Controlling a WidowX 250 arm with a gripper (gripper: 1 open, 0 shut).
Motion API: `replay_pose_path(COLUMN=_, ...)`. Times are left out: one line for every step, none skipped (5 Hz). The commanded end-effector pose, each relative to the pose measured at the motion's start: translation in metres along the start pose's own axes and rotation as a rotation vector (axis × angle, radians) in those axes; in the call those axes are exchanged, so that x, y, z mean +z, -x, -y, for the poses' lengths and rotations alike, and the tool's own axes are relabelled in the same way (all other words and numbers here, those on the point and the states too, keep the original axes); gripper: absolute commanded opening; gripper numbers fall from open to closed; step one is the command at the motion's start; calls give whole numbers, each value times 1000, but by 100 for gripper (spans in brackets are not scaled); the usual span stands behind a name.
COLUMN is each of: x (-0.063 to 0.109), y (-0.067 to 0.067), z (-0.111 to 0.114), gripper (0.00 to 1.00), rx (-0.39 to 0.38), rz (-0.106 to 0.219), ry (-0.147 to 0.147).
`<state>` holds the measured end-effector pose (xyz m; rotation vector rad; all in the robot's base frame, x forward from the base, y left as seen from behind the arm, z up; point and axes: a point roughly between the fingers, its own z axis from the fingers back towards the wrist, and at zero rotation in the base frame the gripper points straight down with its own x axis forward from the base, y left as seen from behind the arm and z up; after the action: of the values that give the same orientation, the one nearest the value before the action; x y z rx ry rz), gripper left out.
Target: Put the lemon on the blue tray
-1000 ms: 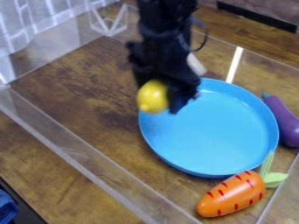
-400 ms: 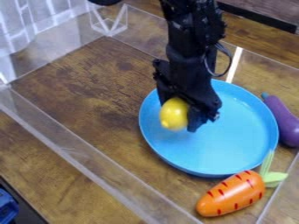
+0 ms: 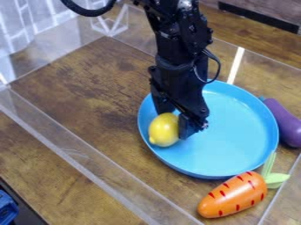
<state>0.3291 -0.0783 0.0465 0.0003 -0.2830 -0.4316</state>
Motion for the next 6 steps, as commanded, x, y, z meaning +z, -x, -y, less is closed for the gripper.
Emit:
replay_pose_path(x=17, y=-15, z=-14, gripper=0, rx=-19, rz=55, ry=-8)
replay_pose_path(x=21, y=-21, z=-29, gripper=0, rx=-47, rz=61, ry=-13)
replay_pose_path(x=27, y=-24, z=-36, gripper=0, rx=-51, rz=56, ry=-29)
replay_pose_path(x=23, y=-23, z=-33, gripper=0, rx=-67, rz=41, ry=-34)
replay_pose_path(x=27, y=-18, z=-48, gripper=100, rx=-23, rz=33, ry=-59)
replay_pose_path(x=34, y=-18, z=-58, gripper=100, rx=-26, rz=28, ry=-71)
